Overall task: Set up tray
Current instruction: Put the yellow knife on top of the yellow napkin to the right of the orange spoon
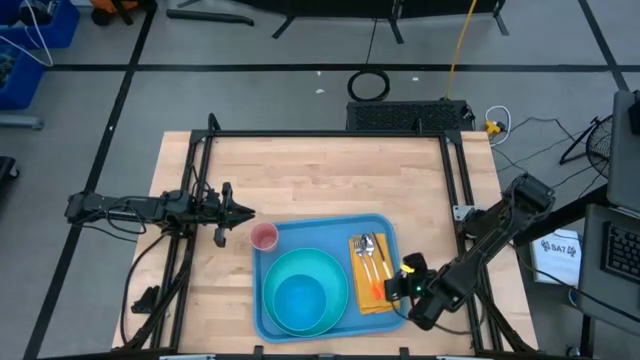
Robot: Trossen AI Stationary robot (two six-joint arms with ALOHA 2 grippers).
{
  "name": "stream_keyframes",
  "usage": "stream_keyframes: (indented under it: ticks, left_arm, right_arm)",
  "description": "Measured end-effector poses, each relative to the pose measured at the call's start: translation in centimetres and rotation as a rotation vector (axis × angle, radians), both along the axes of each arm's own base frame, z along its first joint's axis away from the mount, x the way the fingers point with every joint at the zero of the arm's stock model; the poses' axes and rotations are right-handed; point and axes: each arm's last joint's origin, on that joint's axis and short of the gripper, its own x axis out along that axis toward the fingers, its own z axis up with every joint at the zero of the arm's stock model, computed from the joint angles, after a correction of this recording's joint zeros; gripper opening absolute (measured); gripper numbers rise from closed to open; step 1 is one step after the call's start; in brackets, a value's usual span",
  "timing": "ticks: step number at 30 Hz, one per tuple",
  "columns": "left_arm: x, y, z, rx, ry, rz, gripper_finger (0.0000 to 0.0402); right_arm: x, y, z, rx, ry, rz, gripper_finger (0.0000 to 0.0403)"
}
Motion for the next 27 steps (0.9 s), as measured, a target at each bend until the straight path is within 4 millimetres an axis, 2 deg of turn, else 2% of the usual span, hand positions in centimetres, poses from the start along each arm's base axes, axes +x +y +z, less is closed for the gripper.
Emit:
stream_keyframes:
  ticks: [7, 18, 25, 27]
  left_arm:
    - [0.0, 0.0, 0.0, 0.0, 0.0, 0.0, 0.0058]
    - [0.0, 0.0, 0.0, 0.0, 0.0, 0.0, 0.0058]
    - [0.0, 0.0, 0.0, 0.0, 0.001, 0.0, 0.0058]
    - [0.0, 0.0, 0.0, 0.0, 0.001, 0.0, 0.0058]
  right_arm:
    - [0.4, 0.7, -2.2, 0.024, 0.099, -0.007, 0.006]
    - [1.0, 0.8, -2.5, 0.046, 0.073, -0.027, 0.006]
    - [1.1, 0.3, -3.4, 0.022, 0.092, -0.028, 0.0061]
    - [1.0, 0.2, -3.6, 0.02, 0.092, -0.024, 0.0085]
